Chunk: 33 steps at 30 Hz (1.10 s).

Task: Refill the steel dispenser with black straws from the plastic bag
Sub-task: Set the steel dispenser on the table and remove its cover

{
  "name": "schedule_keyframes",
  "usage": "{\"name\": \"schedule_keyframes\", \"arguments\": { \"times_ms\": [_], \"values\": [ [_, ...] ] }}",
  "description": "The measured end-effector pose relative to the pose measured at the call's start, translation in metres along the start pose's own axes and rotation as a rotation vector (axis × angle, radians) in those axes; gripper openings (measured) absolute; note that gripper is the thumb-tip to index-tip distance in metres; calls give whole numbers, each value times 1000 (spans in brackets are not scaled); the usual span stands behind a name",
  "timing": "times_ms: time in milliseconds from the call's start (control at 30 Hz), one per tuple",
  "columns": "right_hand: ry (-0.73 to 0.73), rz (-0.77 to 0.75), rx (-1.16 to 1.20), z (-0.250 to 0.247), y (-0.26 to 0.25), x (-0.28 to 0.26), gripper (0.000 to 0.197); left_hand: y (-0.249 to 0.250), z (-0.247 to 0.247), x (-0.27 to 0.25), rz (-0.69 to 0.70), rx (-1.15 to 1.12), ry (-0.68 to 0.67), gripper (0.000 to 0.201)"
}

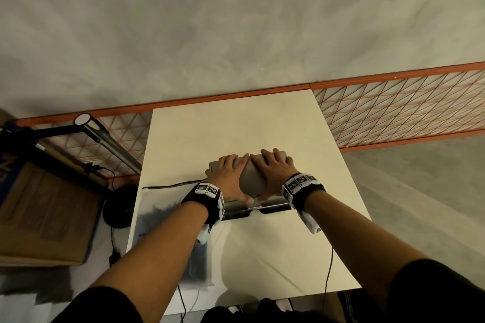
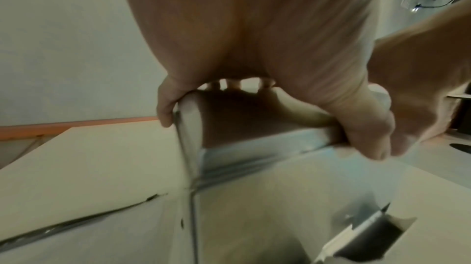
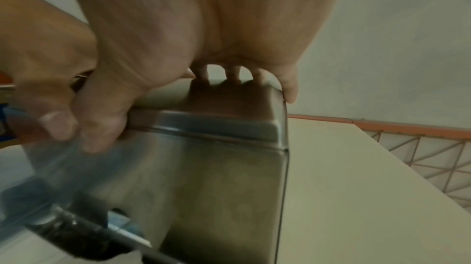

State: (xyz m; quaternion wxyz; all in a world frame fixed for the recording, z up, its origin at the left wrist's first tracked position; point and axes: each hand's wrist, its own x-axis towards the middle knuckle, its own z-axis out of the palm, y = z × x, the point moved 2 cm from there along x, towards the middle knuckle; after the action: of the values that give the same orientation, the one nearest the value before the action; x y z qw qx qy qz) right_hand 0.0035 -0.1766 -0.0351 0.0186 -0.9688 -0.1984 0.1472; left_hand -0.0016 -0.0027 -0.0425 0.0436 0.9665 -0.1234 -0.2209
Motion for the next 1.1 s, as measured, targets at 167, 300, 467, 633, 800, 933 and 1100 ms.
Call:
{"name": "schedule_keyframes", "arguments": {
  "times_ms": [167, 300, 467, 633, 800, 933, 1100],
  "values": [
    [-4, -8, 23, -5, 1, 2, 128, -7, -4, -1, 34, 5, -43, 137],
    [7, -17, 35, -6, 1, 1, 129, -6, -10, -3, 52, 50, -27, 136],
    [38, -34, 66, -12, 2, -5, 129, -3, -23, -5, 69, 113, -10, 135],
    [108, -58, 51, -17, 2, -21, 132, 6, -32, -19, 91, 169, 29, 133],
    [148, -110, -3, -14, 3, -48, 135, 23, -19, -48, 68, 122, 103, 132],
    [118, -135, -47, 3, 9, -82, 137, 47, 1, -70, 88, 130, 72, 128],
    [123, -127, -51, 30, 21, -122, 132, 80, 28, -88, 140, 149, 58, 124]
  ]
}}
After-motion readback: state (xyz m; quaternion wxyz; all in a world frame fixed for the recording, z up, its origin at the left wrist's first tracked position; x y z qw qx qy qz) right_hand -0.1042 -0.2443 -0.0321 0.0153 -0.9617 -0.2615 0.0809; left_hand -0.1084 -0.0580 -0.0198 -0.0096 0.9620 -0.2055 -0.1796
